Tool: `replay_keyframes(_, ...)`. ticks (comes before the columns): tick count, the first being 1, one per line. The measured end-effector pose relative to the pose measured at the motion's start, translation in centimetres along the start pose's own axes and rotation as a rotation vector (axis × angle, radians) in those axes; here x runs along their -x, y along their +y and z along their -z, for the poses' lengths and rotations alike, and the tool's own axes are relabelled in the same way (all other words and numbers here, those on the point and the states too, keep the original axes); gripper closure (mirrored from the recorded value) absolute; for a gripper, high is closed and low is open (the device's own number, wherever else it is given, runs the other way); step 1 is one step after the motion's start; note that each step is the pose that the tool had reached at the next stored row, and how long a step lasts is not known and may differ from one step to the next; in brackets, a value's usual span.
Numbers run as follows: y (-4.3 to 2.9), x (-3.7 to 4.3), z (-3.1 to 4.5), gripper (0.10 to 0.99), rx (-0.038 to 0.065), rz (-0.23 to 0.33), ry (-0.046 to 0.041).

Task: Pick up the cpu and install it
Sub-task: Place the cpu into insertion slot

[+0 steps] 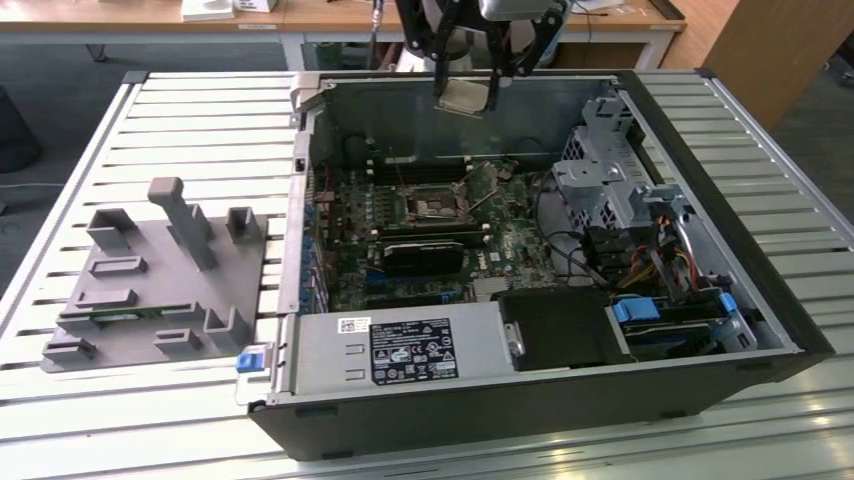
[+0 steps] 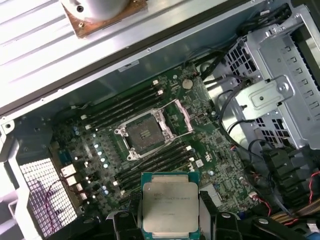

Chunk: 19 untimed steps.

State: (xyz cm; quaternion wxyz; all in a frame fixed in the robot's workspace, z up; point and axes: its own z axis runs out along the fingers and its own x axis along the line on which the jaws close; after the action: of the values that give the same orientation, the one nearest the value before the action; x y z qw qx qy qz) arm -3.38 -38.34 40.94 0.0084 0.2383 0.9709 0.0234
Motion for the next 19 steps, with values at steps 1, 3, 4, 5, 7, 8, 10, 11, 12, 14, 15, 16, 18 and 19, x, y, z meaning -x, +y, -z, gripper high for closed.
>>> replay_keyframes(1, 0.02, -0.01, -0.01, 0.545, 0.0, -0.011, -0.0006)
replay_keyframes(3, 0.03, -0.02, -0.05, 0.545, 0.0, -0.036, -0.0018)
replay_keyframes(4, 0.05, -0.03, -0.06, 0.545, 0.0, -0.048, -0.0023)
replay_keyframes(5, 0.09, -0.05, -0.07, 0.545, -0.001, -0.057, -0.0028)
replay_keyframes(7, 0.14, -0.07, -0.09, 0.545, 0.0, -0.074, -0.0037)
replay_keyframes(8, 0.14, -0.07, -0.1, 0.545, 0.0, -0.084, -0.0042)
replay_keyframes(10, 0.17, -0.09, -0.11, 0.545, -0.001, -0.105, -0.0052)
replay_keyframes(11, 0.17, -0.09, -0.12, 0.545, -0.001, -0.117, -0.0058)
replay_keyframes(12, 0.17, -0.09, -0.13, 0.545, -0.001, -0.13, -0.0064)
replay_keyframes(14, 0.17, -0.09, -0.15, 0.545, -0.001, -0.152, -0.0076)
replay_keyframes(15, 0.17, -0.09, -0.16, 0.545, -0.001, -0.165, -0.0082)
replay_keyframes(16, 0.17, -0.09, -0.17, 0.545, -0.001, -0.177, -0.0087)
replay_keyframes(18, 0.19, -0.1, -0.19, 0.545, -0.001, -0.2, -0.0099)
replay_keyframes(19, 0.2, -0.11, -0.2, 0.545, -0.001, -0.211, -0.0105)
